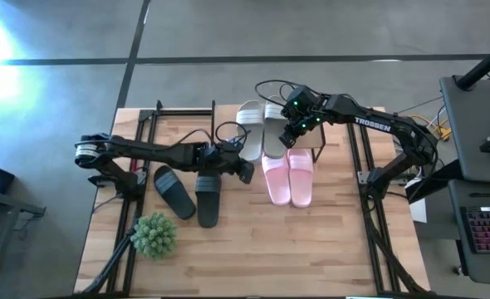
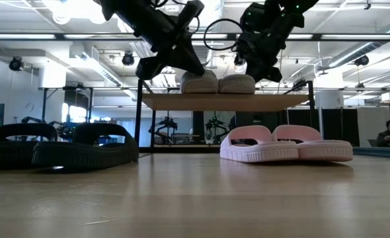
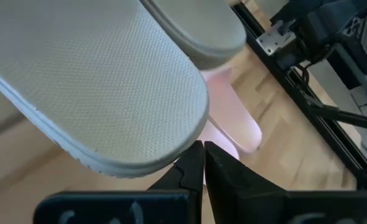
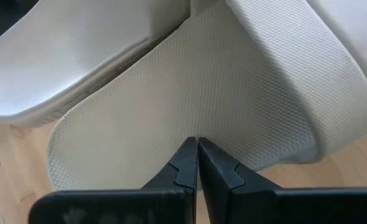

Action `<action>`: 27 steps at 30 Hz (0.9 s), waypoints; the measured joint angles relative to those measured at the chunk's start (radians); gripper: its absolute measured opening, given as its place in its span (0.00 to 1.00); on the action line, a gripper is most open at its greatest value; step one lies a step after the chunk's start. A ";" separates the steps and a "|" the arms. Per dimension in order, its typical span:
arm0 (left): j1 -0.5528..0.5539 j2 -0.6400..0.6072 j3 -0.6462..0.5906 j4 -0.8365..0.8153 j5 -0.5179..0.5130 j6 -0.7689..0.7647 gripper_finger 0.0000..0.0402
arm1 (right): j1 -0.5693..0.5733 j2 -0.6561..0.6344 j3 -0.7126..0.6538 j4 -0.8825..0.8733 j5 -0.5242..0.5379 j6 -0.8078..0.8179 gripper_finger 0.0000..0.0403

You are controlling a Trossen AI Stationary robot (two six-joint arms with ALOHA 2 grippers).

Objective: Pick and place slides into the shelf
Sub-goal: Adjust the gray slides on the shelf

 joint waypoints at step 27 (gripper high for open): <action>-0.030 -0.092 0.006 0.004 -0.005 0.124 0.00 | 0.000 -0.088 0.000 -0.022 0.027 0.006 0.02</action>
